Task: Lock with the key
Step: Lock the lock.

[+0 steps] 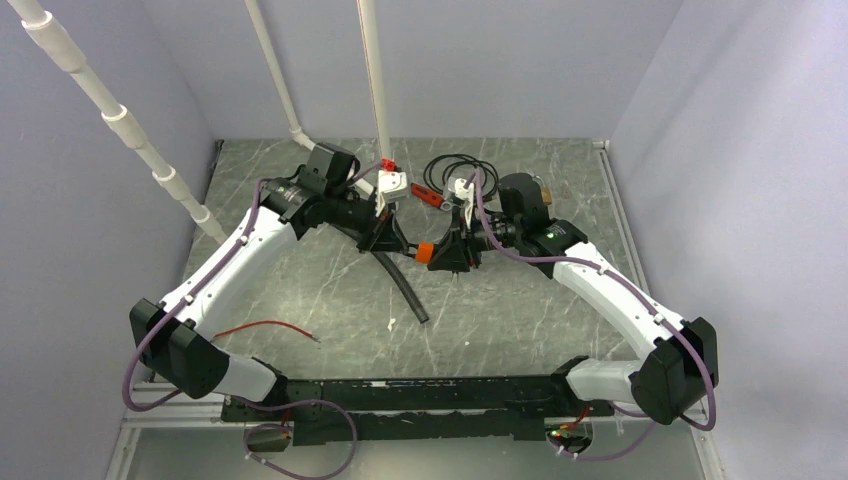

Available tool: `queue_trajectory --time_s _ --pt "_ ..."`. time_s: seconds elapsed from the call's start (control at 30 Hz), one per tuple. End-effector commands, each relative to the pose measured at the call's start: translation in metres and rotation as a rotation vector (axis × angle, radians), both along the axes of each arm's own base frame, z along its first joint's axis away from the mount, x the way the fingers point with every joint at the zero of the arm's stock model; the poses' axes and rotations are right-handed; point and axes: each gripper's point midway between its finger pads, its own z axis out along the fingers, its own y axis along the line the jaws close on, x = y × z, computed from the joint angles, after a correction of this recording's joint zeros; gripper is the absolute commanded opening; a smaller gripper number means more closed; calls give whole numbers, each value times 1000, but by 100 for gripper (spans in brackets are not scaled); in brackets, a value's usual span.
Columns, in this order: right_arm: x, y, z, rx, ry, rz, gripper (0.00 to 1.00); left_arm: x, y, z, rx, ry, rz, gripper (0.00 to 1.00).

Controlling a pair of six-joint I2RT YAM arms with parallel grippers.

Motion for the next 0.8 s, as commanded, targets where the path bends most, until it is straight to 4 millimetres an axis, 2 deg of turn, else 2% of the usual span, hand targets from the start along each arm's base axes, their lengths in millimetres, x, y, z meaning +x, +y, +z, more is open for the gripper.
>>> queue_trajectory --time_s 0.0,0.13,0.33,0.77 --pt "10 27 91 220 -282 85 0 -29 -31 10 -107 51 -136 0" --pt "10 31 91 226 -268 102 0 -30 -34 8 -111 46 -149 0" --pt "20 36 93 226 -303 96 0 -36 -39 7 -122 81 -185 0" --pt "35 47 108 265 -383 107 0 -40 -45 1 -137 138 -232 0"
